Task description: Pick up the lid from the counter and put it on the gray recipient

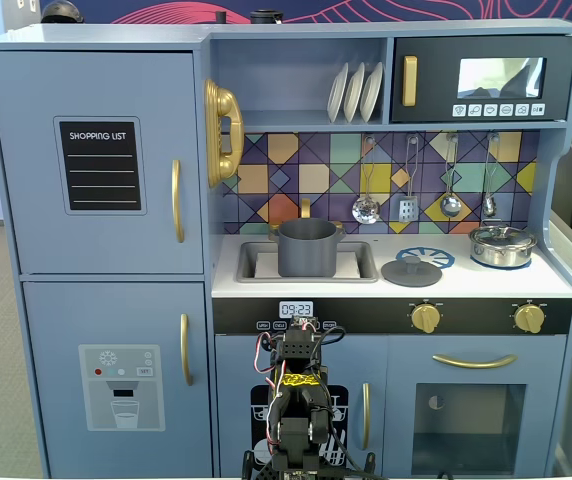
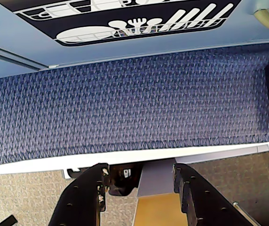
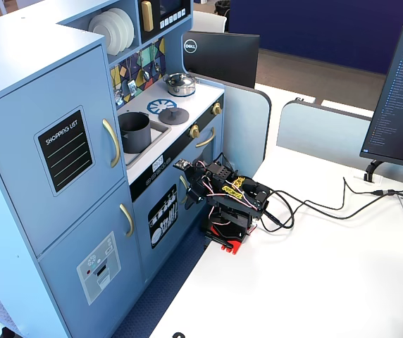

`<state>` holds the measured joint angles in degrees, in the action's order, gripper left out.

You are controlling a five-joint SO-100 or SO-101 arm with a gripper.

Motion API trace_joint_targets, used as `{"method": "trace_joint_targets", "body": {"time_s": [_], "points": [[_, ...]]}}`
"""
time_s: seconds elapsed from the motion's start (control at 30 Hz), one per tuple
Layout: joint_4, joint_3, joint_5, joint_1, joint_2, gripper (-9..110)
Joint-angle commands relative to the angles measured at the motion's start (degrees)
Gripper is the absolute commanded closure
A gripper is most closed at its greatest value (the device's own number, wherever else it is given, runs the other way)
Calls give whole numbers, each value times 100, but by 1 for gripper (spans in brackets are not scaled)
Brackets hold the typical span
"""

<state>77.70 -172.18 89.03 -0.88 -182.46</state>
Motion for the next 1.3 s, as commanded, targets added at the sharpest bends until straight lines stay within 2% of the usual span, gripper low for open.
{"method": "trace_joint_targets", "body": {"time_s": [0.0, 0.17, 0.2, 0.23, 0.27, 0.47, 0.57, 0.83, 0.93, 1.1, 1.17, 1.27], "points": [[1002, 26, -202, -123, 35, 85], [1002, 26, -237, -193, 35, 83], [1002, 26, -229, -149, 35, 88], [1002, 26, -229, -141, 35, 99], [1002, 26, -229, -211, 35, 101], [853, 26, -211, -255, 35, 102], [-220, 229, -141, -580, 44, 102], [-5186, 2127, 255, -1564, 1494, 102], [-5985, 2698, 492, -2013, 1863, 102], [-7374, 2566, 589, -2725, 2268, 101], [-7937, 2408, 439, -2883, 2426, 93], [-8191, 2391, 519, -2909, 2584, 94]]}}
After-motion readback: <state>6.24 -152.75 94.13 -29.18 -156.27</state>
